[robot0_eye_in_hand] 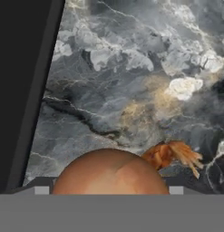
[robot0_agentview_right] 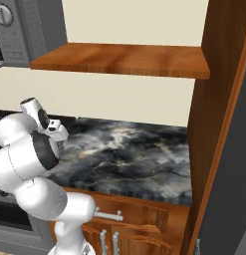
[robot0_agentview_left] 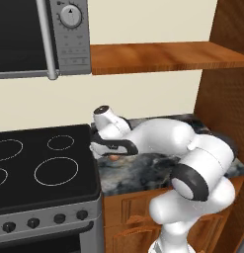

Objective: Place the onion in the correct fridge rack based on whether it is a fruit or vegetable. Finally, close the fridge door.

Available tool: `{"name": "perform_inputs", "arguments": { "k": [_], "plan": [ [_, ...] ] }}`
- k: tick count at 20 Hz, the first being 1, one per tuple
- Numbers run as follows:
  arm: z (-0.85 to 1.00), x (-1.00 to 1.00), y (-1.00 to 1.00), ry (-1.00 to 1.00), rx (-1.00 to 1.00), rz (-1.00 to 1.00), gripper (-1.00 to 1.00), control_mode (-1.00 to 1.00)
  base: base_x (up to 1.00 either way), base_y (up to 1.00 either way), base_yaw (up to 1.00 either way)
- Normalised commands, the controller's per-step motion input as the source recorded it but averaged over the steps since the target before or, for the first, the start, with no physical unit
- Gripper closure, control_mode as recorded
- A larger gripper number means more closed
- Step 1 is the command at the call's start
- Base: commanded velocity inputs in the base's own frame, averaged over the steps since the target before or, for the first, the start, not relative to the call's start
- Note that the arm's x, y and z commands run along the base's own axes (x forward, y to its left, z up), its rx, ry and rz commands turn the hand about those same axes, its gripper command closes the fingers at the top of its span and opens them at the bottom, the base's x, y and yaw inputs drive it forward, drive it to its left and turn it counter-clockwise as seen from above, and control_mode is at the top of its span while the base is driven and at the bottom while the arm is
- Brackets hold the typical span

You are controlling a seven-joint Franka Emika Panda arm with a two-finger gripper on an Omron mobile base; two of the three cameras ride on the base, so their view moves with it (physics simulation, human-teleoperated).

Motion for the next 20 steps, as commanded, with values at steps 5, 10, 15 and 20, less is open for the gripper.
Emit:
{"name": "perform_inputs", "arguments": {
  "k": [5,10,15,20],
  "plan": [
    [0.90,-0.42,-0.61,0.00,0.01,-0.03,1.00,-1.00,0.00,0.00,0.00],
    [0.50,-0.24,-0.96,-0.02,0.03,-0.06,1.00,-1.00,0.00,0.00,0.00],
    [0.04,-0.33,-0.98,0.00,0.09,-0.09,1.00,-1.00,0.00,0.00,0.00],
    [0.01,-0.28,-0.39,-0.01,0.04,-0.02,1.00,-1.00,0.00,0.00,0.00]
  ]
}}
